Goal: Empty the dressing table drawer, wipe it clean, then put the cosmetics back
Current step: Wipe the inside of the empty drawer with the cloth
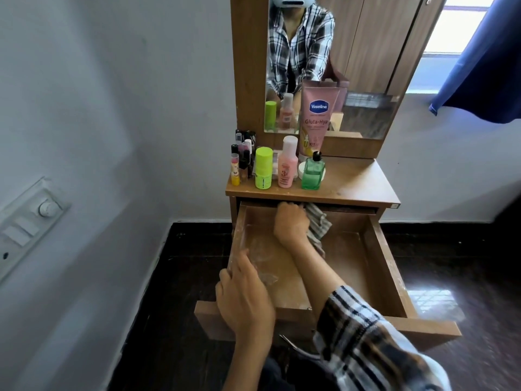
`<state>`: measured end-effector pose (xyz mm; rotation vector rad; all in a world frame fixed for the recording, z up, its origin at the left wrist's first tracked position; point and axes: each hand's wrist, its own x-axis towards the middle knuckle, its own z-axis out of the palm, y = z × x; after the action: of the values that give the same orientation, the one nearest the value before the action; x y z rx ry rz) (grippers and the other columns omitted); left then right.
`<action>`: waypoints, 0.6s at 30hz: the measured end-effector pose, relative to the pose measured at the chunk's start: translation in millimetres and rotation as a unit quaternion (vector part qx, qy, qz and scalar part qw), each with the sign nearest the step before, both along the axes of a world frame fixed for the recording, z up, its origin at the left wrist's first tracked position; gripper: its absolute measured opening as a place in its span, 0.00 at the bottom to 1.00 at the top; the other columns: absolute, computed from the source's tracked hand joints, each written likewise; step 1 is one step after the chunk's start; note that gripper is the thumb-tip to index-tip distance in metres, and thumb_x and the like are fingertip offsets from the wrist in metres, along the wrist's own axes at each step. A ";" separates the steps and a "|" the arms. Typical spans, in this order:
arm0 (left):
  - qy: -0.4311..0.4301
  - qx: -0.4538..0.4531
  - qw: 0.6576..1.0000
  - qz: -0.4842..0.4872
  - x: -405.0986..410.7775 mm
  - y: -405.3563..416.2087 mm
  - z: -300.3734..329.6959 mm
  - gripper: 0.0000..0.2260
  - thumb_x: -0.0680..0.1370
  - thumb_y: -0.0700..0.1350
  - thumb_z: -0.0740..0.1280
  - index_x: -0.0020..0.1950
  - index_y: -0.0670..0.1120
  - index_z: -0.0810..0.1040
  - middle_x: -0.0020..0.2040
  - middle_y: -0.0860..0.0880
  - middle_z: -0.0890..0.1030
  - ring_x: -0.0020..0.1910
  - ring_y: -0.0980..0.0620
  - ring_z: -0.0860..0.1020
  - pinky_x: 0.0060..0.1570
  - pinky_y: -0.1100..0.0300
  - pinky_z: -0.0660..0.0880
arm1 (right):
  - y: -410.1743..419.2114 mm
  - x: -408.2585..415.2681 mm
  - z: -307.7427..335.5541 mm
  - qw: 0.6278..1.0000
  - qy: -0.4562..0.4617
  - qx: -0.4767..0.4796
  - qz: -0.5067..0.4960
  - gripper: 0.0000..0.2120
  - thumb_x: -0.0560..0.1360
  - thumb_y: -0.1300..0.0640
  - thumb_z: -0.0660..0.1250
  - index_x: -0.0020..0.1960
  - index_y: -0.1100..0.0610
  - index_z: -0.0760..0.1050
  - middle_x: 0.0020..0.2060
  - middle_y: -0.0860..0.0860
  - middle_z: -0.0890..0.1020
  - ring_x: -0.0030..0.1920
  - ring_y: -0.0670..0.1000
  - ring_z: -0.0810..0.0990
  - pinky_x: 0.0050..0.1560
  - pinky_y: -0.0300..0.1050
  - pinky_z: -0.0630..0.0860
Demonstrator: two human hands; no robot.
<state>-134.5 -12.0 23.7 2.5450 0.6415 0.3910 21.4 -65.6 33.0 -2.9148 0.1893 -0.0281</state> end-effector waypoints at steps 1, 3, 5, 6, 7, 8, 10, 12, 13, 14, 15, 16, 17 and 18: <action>0.001 -0.002 1.000 0.002 0.1 0.1 0.4 0.13 0.79 0.45 0.59 0.64 0.48 0.69 0.54 0.51 0.79 0.49 0.52 0.74 0.47 0.60 0.67 | 10.2 0.1 0.8 1.000 0.002 0.004 0.019 0.15 0.79 0.64 0.57 0.63 0.61 0.74 0.61 0.58 0.77 0.64 0.58 0.74 0.55 0.49 0.75; 0.006 -0.001 1.000 0.003 1.3 -0.1 -1.4 0.14 0.79 0.46 0.59 0.64 0.48 0.69 0.53 0.50 0.80 0.48 0.50 0.74 0.47 0.59 0.67 | 32.1 1.5 1.3 0.998 0.009 0.016 0.062 0.14 0.79 0.63 0.57 0.63 0.61 0.73 0.62 0.58 0.76 0.64 0.58 0.73 0.56 0.49 0.75; -0.005 0.009 1.000 0.000 2.8 0.5 -5.5 0.17 0.77 0.45 0.62 0.66 0.47 0.69 0.50 0.49 0.82 0.46 0.47 0.76 0.45 0.55 0.71 | 52.3 3.4 1.3 0.994 0.016 0.026 0.105 0.15 0.79 0.63 0.56 0.65 0.60 0.72 0.63 0.57 0.75 0.66 0.58 0.71 0.61 0.50 0.71; -0.018 0.011 1.000 -0.005 3.9 0.9 -9.5 0.19 0.76 0.44 0.65 0.67 0.46 0.70 0.48 0.48 0.82 0.43 0.46 0.77 0.42 0.54 0.72 | 60.5 4.6 1.2 0.992 0.019 0.027 0.121 0.15 0.79 0.63 0.56 0.65 0.59 0.71 0.64 0.57 0.74 0.68 0.58 0.69 0.64 0.50 0.69; -0.031 0.013 0.999 -0.009 4.3 1.4 -11.8 0.21 0.75 0.44 0.67 0.67 0.45 0.70 0.47 0.47 0.83 0.42 0.46 0.78 0.40 0.53 0.73 | 66.2 5.7 0.4 0.990 0.020 0.023 0.134 0.16 0.79 0.63 0.56 0.66 0.59 0.71 0.65 0.57 0.74 0.68 0.59 0.68 0.66 0.50 0.68; -0.043 0.018 0.999 -0.008 4.0 1.4 -13.1 0.22 0.74 0.44 0.68 0.68 0.45 0.70 0.46 0.47 0.83 0.41 0.46 0.78 0.39 0.53 0.73 | 69.3 6.2 -0.2 0.990 0.017 0.014 0.143 0.16 0.79 0.64 0.56 0.66 0.58 0.70 0.65 0.56 0.73 0.69 0.59 0.68 0.67 0.50 0.67; -0.034 0.011 0.999 -0.014 2.1 1.5 -7.5 0.21 0.76 0.47 0.65 0.68 0.47 0.69 0.50 0.49 0.82 0.44 0.48 0.77 0.43 0.55 0.72 | 67.4 5.7 -1.9 0.988 0.001 -0.011 0.157 0.17 0.80 0.64 0.56 0.67 0.57 0.69 0.65 0.56 0.73 0.69 0.59 0.67 0.66 0.50 0.67; -0.009 -0.008 1.000 -0.005 1.2 -0.1 -3.5 0.17 0.78 0.50 0.60 0.67 0.49 0.67 0.55 0.51 0.80 0.49 0.51 0.75 0.48 0.58 0.68 | 58.2 4.5 -5.1 0.983 -0.021 -0.031 0.178 0.18 0.80 0.64 0.54 0.69 0.55 0.68 0.64 0.55 0.74 0.67 0.59 0.69 0.60 0.50 0.71; -0.011 -0.015 1.000 0.002 0.9 -0.6 -2.2 0.16 0.79 0.50 0.59 0.66 0.49 0.67 0.55 0.52 0.80 0.50 0.51 0.74 0.48 0.59 0.67 | 52.4 3.6 -5.9 0.981 -0.031 -0.037 0.186 0.19 0.80 0.64 0.53 0.69 0.54 0.68 0.63 0.55 0.75 0.66 0.59 0.70 0.58 0.50 0.73; -0.012 -0.017 1.000 0.006 0.3 -1.0 -0.5 0.15 0.79 0.50 0.59 0.65 0.49 0.67 0.54 0.51 0.80 0.50 0.51 0.74 0.47 0.60 0.65 | 46.1 2.7 -6.3 0.980 -0.037 -0.042 0.189 0.19 0.80 0.64 0.53 0.69 0.53 0.68 0.63 0.55 0.75 0.65 0.58 0.72 0.56 0.50 0.74; -0.012 -0.014 1.000 0.006 0.4 -0.8 0.5 0.15 0.78 0.49 0.59 0.65 0.49 0.68 0.53 0.51 0.80 0.49 0.52 0.74 0.46 0.60 0.65 | 39.0 1.8 -6.4 0.981 -0.039 -0.046 0.186 0.19 0.80 0.64 0.53 0.69 0.53 0.67 0.62 0.55 0.75 0.64 0.58 0.73 0.56 0.50 0.74; -0.009 -0.008 1.000 0.008 0.8 -0.5 1.2 0.16 0.78 0.48 0.59 0.66 0.49 0.67 0.52 0.51 0.81 0.48 0.52 0.74 0.45 0.60 0.65 | 30.9 0.8 -6.4 0.982 -0.040 -0.050 0.177 0.19 0.80 0.64 0.54 0.69 0.53 0.67 0.63 0.55 0.75 0.63 0.58 0.73 0.56 0.50 0.74; -0.007 -0.002 1.000 0.009 1.0 0.1 1.4 0.17 0.78 0.47 0.59 0.67 0.50 0.67 0.52 0.51 0.81 0.48 0.52 0.74 0.45 0.61 0.67 | 21.5 -0.3 -6.6 0.984 -0.043 -0.054 0.166 0.19 0.80 0.64 0.54 0.69 0.53 0.67 0.63 0.54 0.75 0.63 0.58 0.74 0.56 0.50 0.75; -0.005 0.004 1.000 0.009 1.4 0.6 0.2 0.18 0.78 0.45 0.60 0.67 0.50 0.67 0.52 0.52 0.81 0.48 0.53 0.75 0.45 0.61 0.67 | 11.4 -1.5 -7.2 0.986 -0.047 -0.059 0.152 0.19 0.80 0.64 0.53 0.69 0.54 0.67 0.64 0.54 0.75 0.63 0.57 0.74 0.55 0.49 0.75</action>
<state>-133.1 -11.3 23.8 2.5439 0.6618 0.4139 19.9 -54.2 25.8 -3.0177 -0.2818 -0.1301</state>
